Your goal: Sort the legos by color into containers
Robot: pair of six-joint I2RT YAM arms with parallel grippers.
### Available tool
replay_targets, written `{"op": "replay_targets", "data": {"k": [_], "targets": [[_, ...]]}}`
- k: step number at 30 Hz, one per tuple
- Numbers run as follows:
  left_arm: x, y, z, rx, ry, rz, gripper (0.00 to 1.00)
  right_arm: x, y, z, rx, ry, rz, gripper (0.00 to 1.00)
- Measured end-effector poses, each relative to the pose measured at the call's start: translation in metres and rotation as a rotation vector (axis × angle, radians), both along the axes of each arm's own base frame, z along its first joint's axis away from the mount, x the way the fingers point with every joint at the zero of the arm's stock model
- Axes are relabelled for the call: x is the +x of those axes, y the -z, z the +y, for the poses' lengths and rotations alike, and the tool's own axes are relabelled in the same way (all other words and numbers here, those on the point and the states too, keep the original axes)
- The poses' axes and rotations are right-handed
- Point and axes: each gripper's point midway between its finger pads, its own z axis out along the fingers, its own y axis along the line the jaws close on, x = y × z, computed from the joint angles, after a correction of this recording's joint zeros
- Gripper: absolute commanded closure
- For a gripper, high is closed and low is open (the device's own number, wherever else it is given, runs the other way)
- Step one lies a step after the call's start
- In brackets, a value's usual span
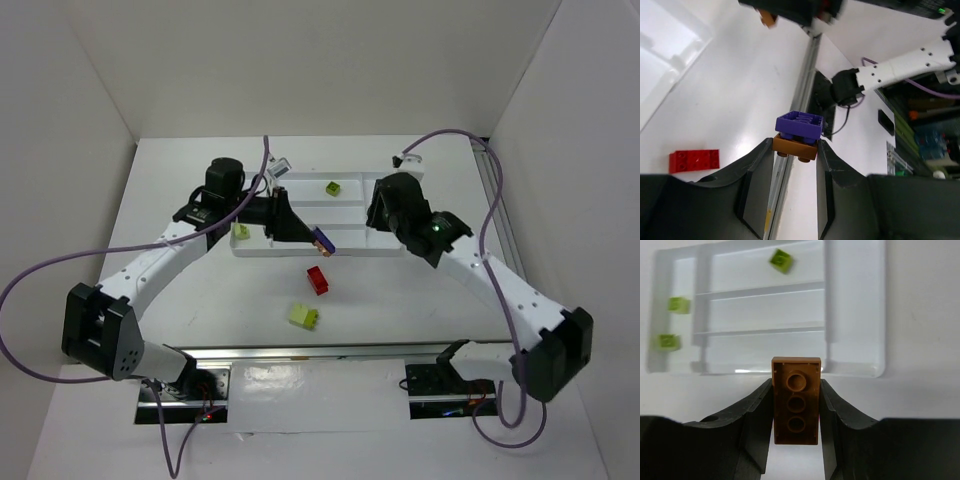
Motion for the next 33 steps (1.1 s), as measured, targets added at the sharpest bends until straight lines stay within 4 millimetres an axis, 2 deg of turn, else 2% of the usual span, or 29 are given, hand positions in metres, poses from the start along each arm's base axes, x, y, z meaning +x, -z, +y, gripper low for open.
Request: {"op": "replay_targets", "data": {"k": [3, 7, 9, 14, 18, 19, 20, 22, 24, 27, 28, 30, 33], "targets": [[0.009, 0.011, 0.007, 0.025, -0.067, 0.046, 1.00, 0.038, 0.039, -0.029, -0.044, 0.112, 0.076, 0.68], [0.016, 0.028, 0.013, 0.069, -0.138, 0.105, 1.00, 0.073, 0.083, -0.057, -0.071, 0.181, 0.158, 0.68], [0.020, 0.035, 0.015, 0.099, -0.183, 0.124, 1.00, 0.088, 0.101, -0.060, -0.093, 0.181, 0.199, 0.68], [0.029, 0.046, 0.021, 0.150, -0.257, 0.143, 1.00, 0.132, 0.129, -0.050, -0.120, 0.146, 0.227, 0.66], [0.030, 0.052, 0.024, 0.178, -0.282, 0.161, 1.00, 0.155, 0.151, -0.054, -0.124, 0.142, 0.253, 0.40], [0.029, 0.053, 0.025, 0.183, -0.285, 0.166, 1.00, 0.160, 0.155, -0.056, -0.125, 0.146, 0.259, 0.25], [0.029, 0.054, 0.025, 0.186, -0.286, 0.170, 1.00, 0.164, 0.157, -0.058, -0.124, 0.151, 0.262, 0.21], [0.029, 0.055, 0.026, 0.190, -0.290, 0.171, 1.00, 0.171, 0.161, -0.062, -0.131, 0.154, 0.266, 0.19], [0.029, 0.055, 0.026, 0.191, -0.291, 0.173, 1.00, 0.172, 0.161, -0.064, -0.139, 0.152, 0.267, 0.19], [0.028, 0.056, 0.026, 0.193, -0.287, 0.173, 1.00, 0.168, 0.152, -0.056, -0.142, 0.131, 0.255, 0.27], [0.028, 0.056, 0.026, 0.194, -0.284, 0.171, 1.00, 0.164, 0.143, -0.051, -0.136, 0.114, 0.238, 0.27], [0.026, 0.057, 0.027, 0.202, -0.273, 0.164, 1.00, 0.142, 0.118, -0.037, -0.099, 0.056, 0.203, 0.26], [0.019, 0.055, 0.027, 0.201, -0.231, 0.158, 1.00, 0.093, 0.059, -0.017, 0.018, -0.081, 0.084, 0.15]]}}
